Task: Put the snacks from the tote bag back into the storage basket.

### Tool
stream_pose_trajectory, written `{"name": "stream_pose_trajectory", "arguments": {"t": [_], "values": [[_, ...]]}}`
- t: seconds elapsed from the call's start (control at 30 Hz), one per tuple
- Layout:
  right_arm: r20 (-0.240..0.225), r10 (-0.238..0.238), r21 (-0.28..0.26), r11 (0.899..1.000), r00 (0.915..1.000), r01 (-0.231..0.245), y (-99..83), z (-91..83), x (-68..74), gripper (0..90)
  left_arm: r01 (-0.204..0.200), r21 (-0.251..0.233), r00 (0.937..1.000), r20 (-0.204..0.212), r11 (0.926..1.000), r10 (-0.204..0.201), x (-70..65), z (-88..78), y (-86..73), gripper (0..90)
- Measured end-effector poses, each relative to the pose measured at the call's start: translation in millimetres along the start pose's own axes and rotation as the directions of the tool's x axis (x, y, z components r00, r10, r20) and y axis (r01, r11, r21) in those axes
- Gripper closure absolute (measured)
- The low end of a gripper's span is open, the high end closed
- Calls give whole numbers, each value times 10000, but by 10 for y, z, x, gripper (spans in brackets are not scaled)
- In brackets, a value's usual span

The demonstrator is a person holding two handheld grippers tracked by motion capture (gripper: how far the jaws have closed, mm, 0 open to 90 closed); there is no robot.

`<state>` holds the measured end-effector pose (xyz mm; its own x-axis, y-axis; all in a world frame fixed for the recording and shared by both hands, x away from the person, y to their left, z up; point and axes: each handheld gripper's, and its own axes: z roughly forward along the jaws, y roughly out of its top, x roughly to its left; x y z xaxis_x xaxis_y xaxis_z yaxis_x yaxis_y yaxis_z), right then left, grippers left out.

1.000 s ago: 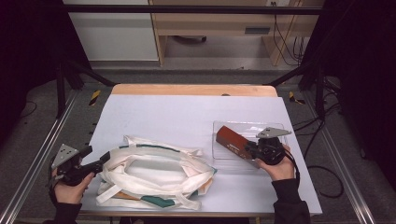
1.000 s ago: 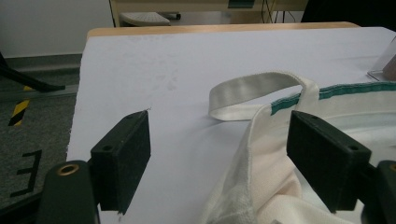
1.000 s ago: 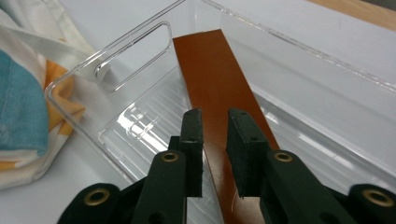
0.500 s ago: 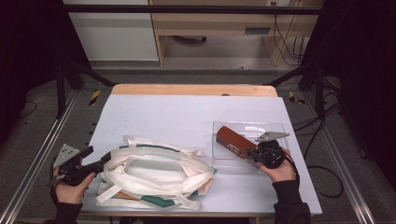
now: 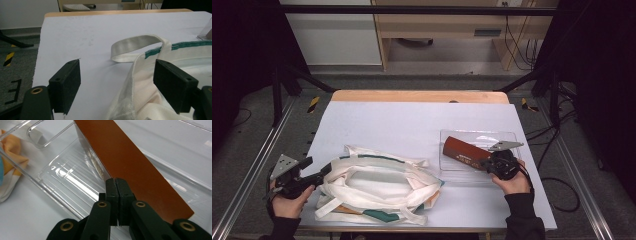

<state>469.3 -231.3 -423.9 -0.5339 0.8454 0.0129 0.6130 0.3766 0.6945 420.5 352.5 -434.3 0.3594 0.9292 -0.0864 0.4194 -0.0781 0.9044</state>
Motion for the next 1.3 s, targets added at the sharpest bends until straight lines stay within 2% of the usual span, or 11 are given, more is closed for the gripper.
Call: {"name": "stream_pose_trajectory", "arguments": {"t": [0.47, 0.53, 0.77, 1.17, 1.3], "values": [[736, 480, -203, 9987, 9961, -467, -37, -15, -88, 888, -15, 20, 10000, 30, 10000, 15, -9, 6, -1, 219], [1032, 634, -198, 9979, 9926, -616, -46, -25, -113, 888, -20, 16, 10000, 31, 10000, 20, -9, 6, 0, 219], [1636, 870, -503, 9955, 9827, -798, -55, -22, -144, 890, -2, 37, 10000, 37, 10000, 2, -6, 7, 0, 219], [2087, 1139, -770, 9920, 9713, -998, -51, 19, -171, 889, -22, 12, 10000, 34, 10000, 22, -12, 9, 4, 219], [2061, 1313, -877, 9894, 9697, -1153, -44, 17, -181, 890, -21, 4, 10000, 30, 10000, 21, -12, 10, 4, 219]]}}
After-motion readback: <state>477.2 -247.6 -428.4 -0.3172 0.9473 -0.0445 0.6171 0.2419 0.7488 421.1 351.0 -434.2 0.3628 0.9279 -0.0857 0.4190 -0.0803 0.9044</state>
